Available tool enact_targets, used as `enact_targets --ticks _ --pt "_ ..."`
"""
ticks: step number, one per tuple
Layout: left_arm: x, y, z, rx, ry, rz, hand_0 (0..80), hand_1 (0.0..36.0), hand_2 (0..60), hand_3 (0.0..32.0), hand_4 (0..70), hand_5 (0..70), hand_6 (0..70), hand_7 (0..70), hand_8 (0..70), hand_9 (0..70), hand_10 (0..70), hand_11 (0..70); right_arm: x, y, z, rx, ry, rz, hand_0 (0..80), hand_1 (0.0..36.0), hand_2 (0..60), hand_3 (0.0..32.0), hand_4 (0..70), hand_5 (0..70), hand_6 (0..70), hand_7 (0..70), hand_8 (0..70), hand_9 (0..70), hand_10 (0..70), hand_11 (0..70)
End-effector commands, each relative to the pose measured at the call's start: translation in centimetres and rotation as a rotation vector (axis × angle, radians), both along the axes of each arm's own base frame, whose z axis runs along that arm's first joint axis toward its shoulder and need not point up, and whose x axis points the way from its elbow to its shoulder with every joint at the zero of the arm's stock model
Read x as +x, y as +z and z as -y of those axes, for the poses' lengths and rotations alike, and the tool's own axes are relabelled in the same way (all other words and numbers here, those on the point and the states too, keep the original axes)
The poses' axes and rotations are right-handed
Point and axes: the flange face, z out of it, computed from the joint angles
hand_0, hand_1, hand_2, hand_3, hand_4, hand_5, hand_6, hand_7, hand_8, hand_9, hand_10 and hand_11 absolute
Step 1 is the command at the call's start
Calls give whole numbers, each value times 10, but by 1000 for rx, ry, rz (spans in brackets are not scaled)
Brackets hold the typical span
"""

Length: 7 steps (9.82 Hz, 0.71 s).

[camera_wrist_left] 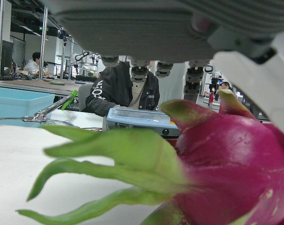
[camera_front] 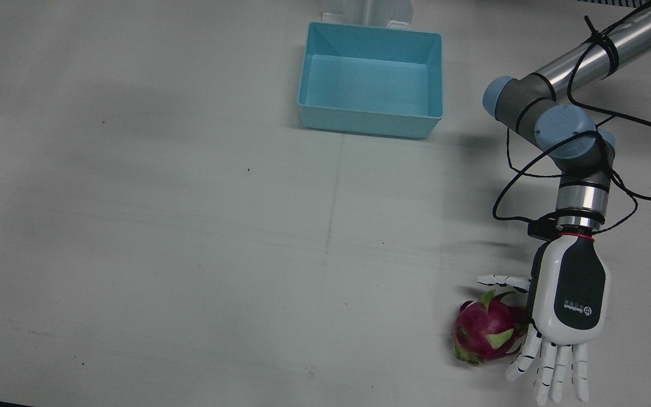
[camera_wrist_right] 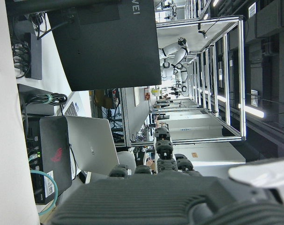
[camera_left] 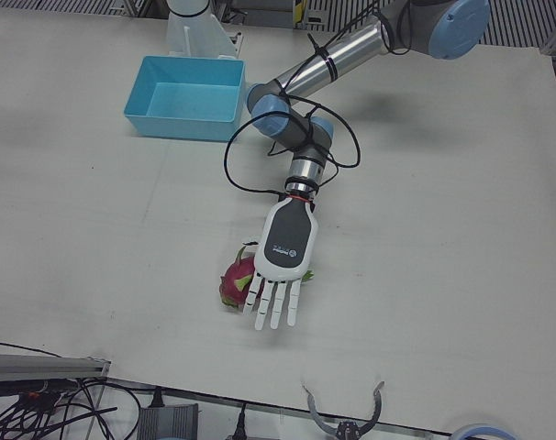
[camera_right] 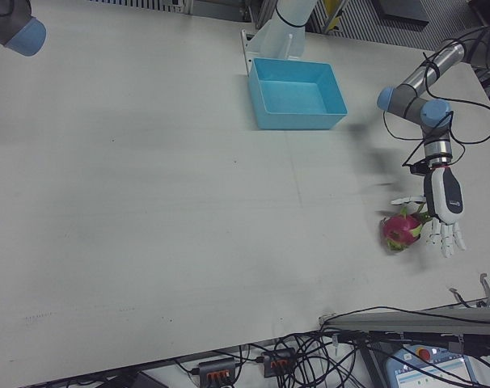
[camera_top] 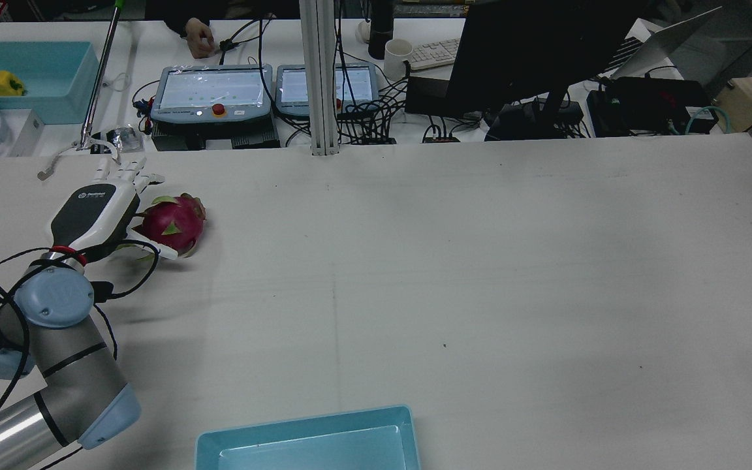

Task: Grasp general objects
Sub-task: 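Move the left hand beside the pink dragon fruit, fingers open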

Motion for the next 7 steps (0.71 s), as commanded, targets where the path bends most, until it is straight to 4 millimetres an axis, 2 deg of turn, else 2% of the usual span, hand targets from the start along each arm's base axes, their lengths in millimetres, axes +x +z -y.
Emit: enact_targets --ticks 1,7 --pt "6 9 4 4 1 -1 479 140 109 56 23 209 20 77 129 5 9 21 0 0 0 0 1 0 0 0 0 0 0 0 0 0 0 0 0 0" --pt "12 6 9 12 1 22 479 140 109 56 23 209 20 77 129 5 9 21 0 0 0 0 1 0 0 0 0 0 0 0 0 0 0 0 0 0"
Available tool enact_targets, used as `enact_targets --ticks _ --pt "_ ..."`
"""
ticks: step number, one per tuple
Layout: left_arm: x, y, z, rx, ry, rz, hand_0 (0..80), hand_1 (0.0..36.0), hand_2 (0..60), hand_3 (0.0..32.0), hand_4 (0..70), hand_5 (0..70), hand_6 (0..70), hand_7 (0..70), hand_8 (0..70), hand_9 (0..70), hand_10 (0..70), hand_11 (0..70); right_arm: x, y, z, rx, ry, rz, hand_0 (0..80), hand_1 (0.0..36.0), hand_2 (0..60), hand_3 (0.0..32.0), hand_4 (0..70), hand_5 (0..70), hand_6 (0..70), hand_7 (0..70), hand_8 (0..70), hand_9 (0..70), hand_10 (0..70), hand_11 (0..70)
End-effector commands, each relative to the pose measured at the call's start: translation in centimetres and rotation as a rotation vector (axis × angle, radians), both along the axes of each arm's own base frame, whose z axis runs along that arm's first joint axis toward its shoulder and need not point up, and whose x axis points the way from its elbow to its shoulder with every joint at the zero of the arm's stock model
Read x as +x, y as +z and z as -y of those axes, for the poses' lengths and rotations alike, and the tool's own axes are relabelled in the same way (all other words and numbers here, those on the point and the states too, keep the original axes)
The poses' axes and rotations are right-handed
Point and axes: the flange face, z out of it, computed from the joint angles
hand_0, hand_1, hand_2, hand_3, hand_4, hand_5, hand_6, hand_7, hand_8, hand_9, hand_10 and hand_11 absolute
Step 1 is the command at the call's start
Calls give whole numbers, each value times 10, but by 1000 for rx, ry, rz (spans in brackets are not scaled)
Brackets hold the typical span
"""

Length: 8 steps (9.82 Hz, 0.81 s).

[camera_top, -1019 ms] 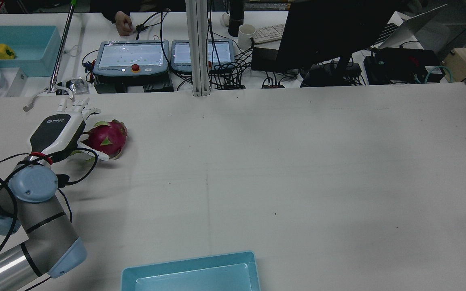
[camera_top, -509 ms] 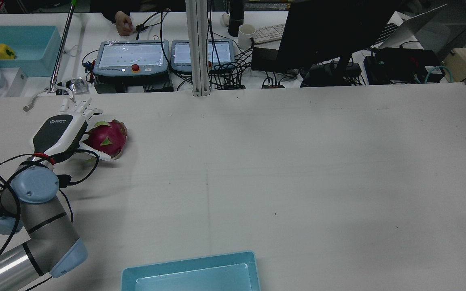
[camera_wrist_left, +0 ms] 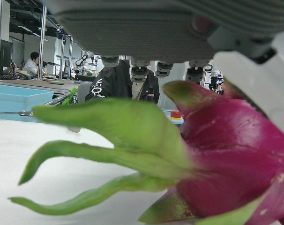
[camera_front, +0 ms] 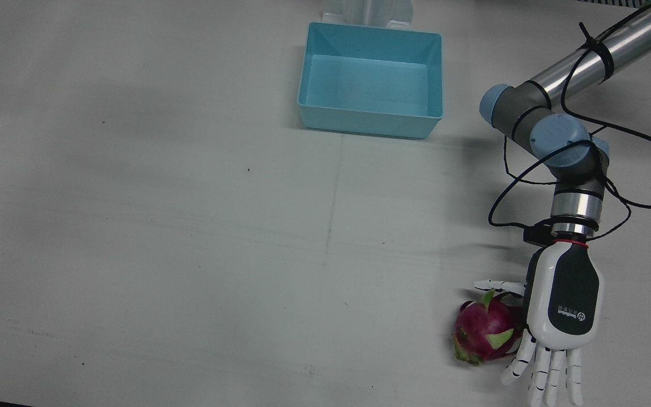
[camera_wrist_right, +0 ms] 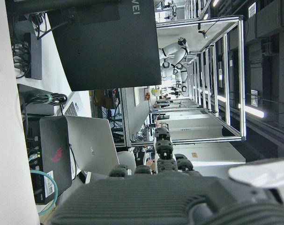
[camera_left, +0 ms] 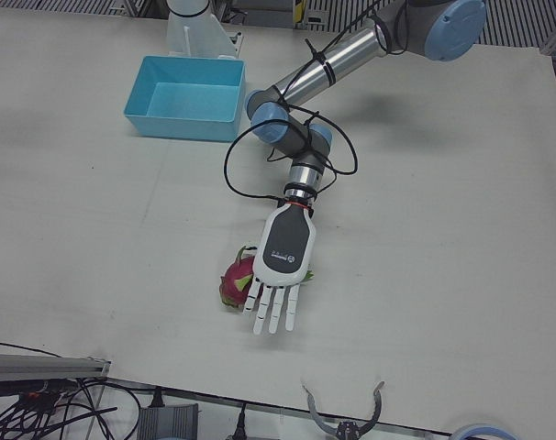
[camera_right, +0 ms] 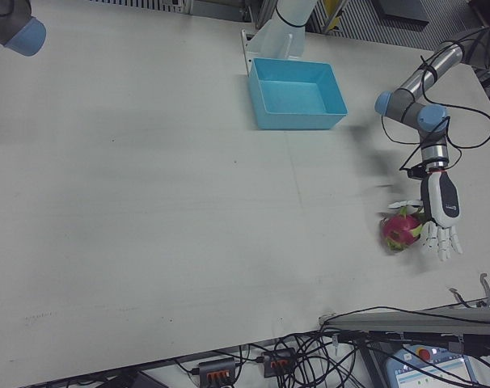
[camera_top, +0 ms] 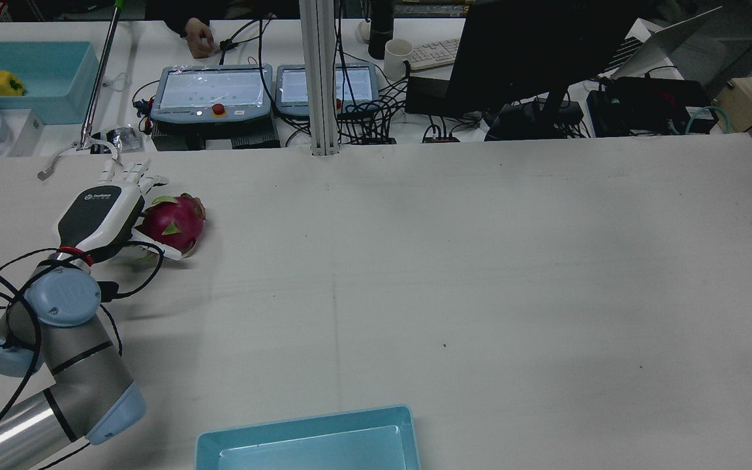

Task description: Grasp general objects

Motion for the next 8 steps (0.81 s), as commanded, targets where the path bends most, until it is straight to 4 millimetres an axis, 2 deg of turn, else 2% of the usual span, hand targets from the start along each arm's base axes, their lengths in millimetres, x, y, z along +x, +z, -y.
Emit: enact_targets --ticks 1,4,5,7,8 --pt "0 -2 1 8 -1 18 479 140 109 56 23 209 20 77 129 5 9 21 0 0 0 0 1 0 0 0 0 0 0 0 0 0 0 0 0 0" --pt "1 -2 1 10 -2 16 479 140 109 56 23 209 20 77 129 5 9 21 0 0 0 0 1 0 0 0 0 0 0 0 0 0 0 0 0 0" --pt "1 -2 1 12 -2 13 477 137 125 38 77 290 24 81 124 5 6 14 0 0 0 0 1 0 0 0 0 0 0 0 0 0 0 0 0 0" --pt "1 -3 2 19 -3 18 469 122 168 0 267 544 52 117 106 9 0 0 0 0 0 0 1 0 0 0 0 0 0 0 0 0 0 0 0 0" --pt "1 -3 3 23 -3 19 466 115 167 0 295 573 60 127 106 11 0 0 0 0 0 0 1 0 0 0 0 0 0 0 0 0 0 0 0 0"
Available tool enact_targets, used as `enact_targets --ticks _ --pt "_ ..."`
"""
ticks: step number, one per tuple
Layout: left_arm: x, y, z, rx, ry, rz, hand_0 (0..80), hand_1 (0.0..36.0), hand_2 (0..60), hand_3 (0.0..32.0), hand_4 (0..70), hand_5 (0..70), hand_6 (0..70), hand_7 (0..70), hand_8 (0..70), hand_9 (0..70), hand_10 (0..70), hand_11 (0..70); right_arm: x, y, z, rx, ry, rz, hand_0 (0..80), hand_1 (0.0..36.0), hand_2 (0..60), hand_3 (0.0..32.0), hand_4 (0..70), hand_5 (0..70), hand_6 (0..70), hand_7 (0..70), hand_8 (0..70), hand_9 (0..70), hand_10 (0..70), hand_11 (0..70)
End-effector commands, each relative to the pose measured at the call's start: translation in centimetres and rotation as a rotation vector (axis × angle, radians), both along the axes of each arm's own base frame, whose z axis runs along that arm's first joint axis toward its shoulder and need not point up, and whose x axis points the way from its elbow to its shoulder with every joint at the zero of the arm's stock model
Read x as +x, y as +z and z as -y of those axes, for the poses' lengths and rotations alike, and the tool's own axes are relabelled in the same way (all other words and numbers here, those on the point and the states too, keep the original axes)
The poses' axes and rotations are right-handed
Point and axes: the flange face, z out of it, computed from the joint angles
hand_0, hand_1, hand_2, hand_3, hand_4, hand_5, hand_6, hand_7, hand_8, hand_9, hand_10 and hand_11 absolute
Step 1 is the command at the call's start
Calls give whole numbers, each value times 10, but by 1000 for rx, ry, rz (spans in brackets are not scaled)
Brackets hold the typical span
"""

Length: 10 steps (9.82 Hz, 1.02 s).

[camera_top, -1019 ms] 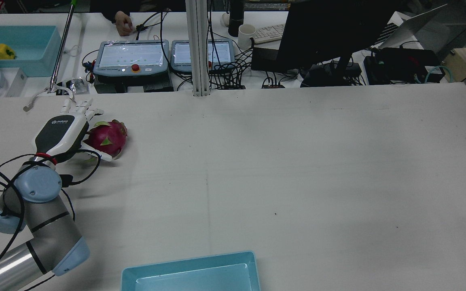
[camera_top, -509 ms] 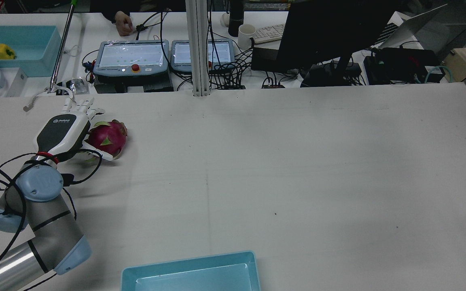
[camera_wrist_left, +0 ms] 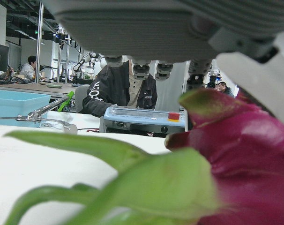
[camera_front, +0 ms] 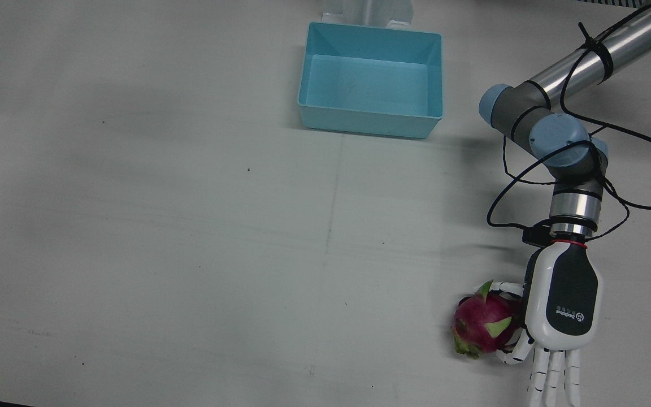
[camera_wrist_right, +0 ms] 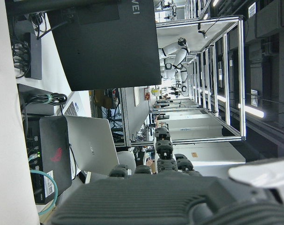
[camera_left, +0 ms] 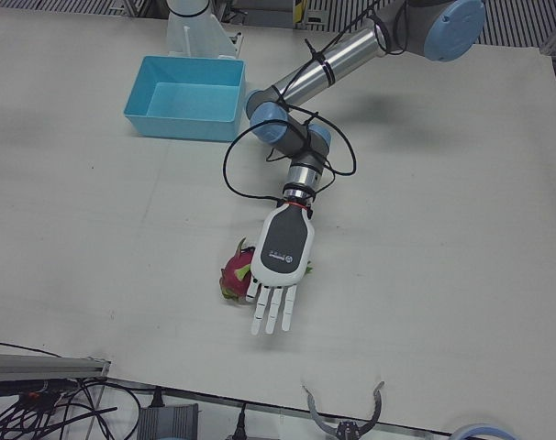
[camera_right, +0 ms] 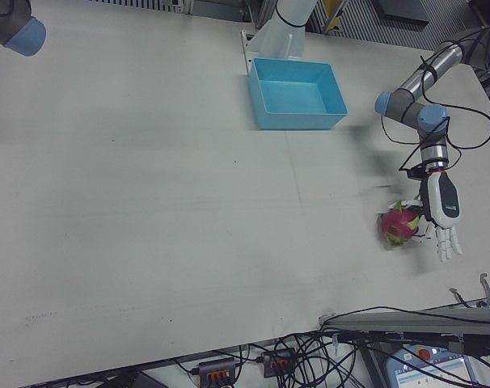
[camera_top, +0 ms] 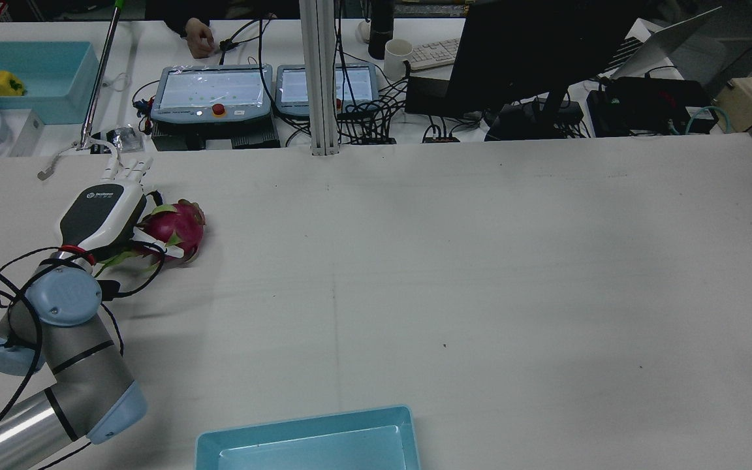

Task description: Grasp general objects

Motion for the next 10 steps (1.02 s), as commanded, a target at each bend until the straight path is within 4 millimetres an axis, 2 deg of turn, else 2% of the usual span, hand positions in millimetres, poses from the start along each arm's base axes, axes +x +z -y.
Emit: enact_targets --ticks 1,3,5,6,7,8,9,10 --pt "1 1 0 8 0 5 465 110 172 0 322 589 67 137 106 13 0 0 0 0 0 0 0 0 0 0 0 0 0 0 0 0 0 0 0 0" --pt "0 0 1 8 0 5 463 103 175 0 365 625 79 147 107 15 0 0 0 0 0 0 0 0 0 0 0 0 0 0 0 0 0 0 0 0" --pt "0 -2 1 14 0 -5 462 101 180 0 388 700 85 153 108 16 0 0 0 0 0 0 0 0 0 0 0 0 0 0 0 0 0 0 0 0" --pt "0 -2 1 18 0 -18 463 115 224 0 395 700 86 152 108 16 0 0 0 0 0 0 0 0 0 0 0 0 0 0 0 0 0 0 0 0" --pt "-1 -8 1 29 2 -35 463 178 474 0 413 700 91 158 111 17 0 0 0 0 0 0 0 0 0 0 0 0 0 0 0 0 0 0 0 0" --pt "-2 -18 -1 48 3 -59 460 231 600 0 411 700 91 159 113 17 2 5 0 0 0 0 0 0 0 0 0 0 0 0 0 0 0 0 0 0" --pt "-4 -30 -3 68 8 -81 459 258 600 0 414 700 87 161 114 18 7 14 0 0 0 0 0 0 0 0 0 0 0 0 0 0 0 0 0 0" --pt "-7 -46 -5 91 10 -107 452 262 600 0 409 686 82 163 113 18 11 20 0 0 0 0 0 0 0 0 0 0 0 0 0 0 0 0 0 0"
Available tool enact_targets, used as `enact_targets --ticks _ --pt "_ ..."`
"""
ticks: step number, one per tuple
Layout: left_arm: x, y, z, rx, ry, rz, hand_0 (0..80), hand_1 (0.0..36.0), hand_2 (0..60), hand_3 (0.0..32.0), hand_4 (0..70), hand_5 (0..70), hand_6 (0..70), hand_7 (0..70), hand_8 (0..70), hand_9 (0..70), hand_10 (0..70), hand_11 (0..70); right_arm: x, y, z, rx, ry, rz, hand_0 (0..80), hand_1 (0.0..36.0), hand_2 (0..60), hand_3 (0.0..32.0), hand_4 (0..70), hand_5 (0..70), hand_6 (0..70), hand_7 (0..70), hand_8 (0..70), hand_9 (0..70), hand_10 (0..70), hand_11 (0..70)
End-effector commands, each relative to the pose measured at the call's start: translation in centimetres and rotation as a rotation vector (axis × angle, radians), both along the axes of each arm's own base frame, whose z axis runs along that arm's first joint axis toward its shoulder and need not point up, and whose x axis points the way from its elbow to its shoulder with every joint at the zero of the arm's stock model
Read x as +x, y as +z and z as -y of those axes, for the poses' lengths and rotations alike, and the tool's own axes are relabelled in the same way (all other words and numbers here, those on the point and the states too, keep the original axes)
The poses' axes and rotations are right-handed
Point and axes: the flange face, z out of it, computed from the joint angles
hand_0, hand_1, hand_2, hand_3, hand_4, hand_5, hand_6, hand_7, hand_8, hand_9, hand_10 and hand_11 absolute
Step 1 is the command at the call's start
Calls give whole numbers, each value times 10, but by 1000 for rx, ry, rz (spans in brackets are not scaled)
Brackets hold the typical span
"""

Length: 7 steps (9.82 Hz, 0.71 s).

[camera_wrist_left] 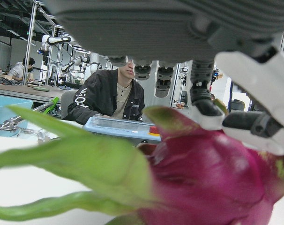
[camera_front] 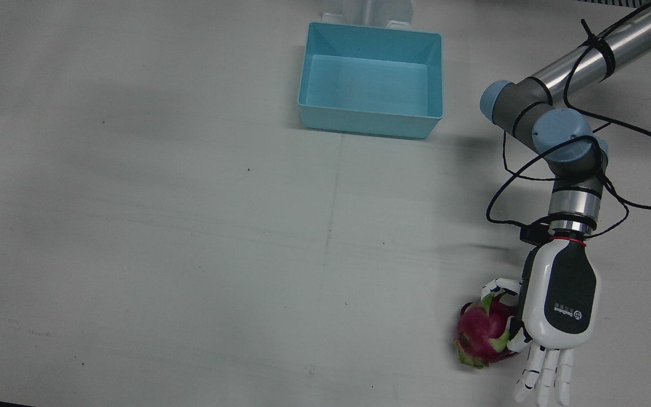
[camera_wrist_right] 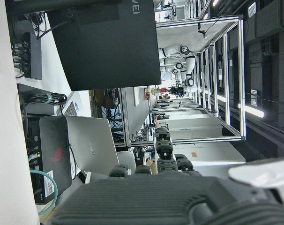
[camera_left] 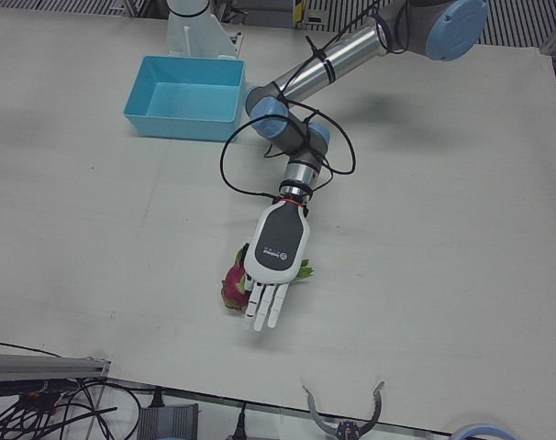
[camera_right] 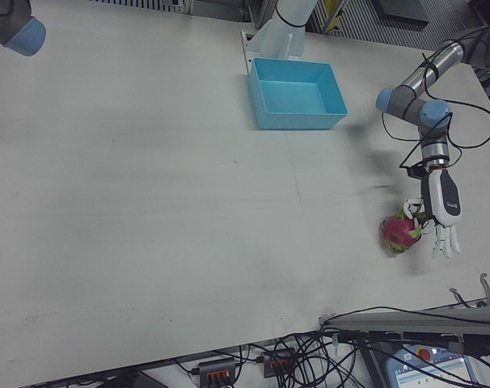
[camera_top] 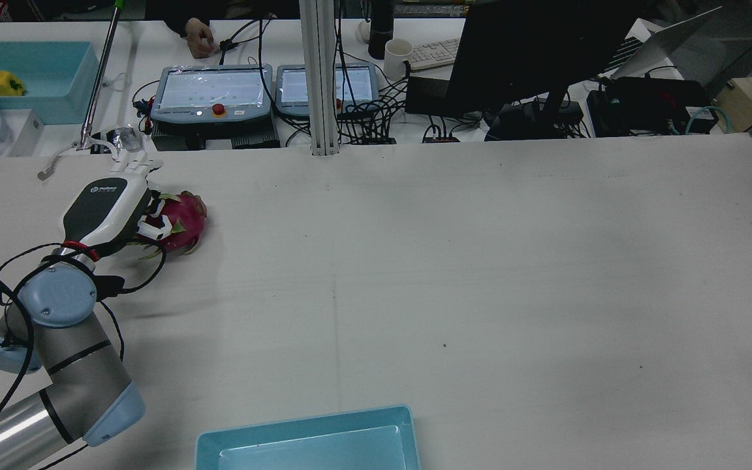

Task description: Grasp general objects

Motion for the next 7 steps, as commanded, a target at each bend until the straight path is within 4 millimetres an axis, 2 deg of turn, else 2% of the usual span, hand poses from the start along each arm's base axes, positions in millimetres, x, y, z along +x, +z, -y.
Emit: enact_targets --ticks 1,3,4,5,6,7 --pt "-8 -37 -8 56 7 -64 423 238 600 0 395 624 75 164 111 18 11 19 0 0 0 0 0 0 0 0 0 0 0 0 0 0 0 0 0 0" --pt "-9 -26 -13 43 12 -49 397 212 600 0 369 572 66 155 107 17 9 15 0 0 0 0 0 0 0 0 0 0 0 0 0 0 0 0 0 0" --pt "-11 -27 -14 29 13 -35 398 206 600 0 365 573 67 156 108 17 9 14 0 0 0 0 0 0 0 0 0 0 0 0 0 0 0 0 0 0" --pt "-12 -30 -15 29 13 -34 404 140 474 0 322 553 66 146 105 15 2 3 0 0 0 0 0 0 0 0 0 0 0 0 0 0 0 0 0 0" --pt "-13 -33 -15 28 15 -35 298 32 136 0 173 375 50 123 101 10 0 0 0 0 0 0 0 0 0 0 0 0 0 0 0 0 0 0 0 0" --pt "-15 -35 -16 23 15 -29 150 0 17 0 70 206 20 79 98 1 0 0 0 0 0 0 0 0 0 0 0 0 0 0 0 0 0 0 0 0"
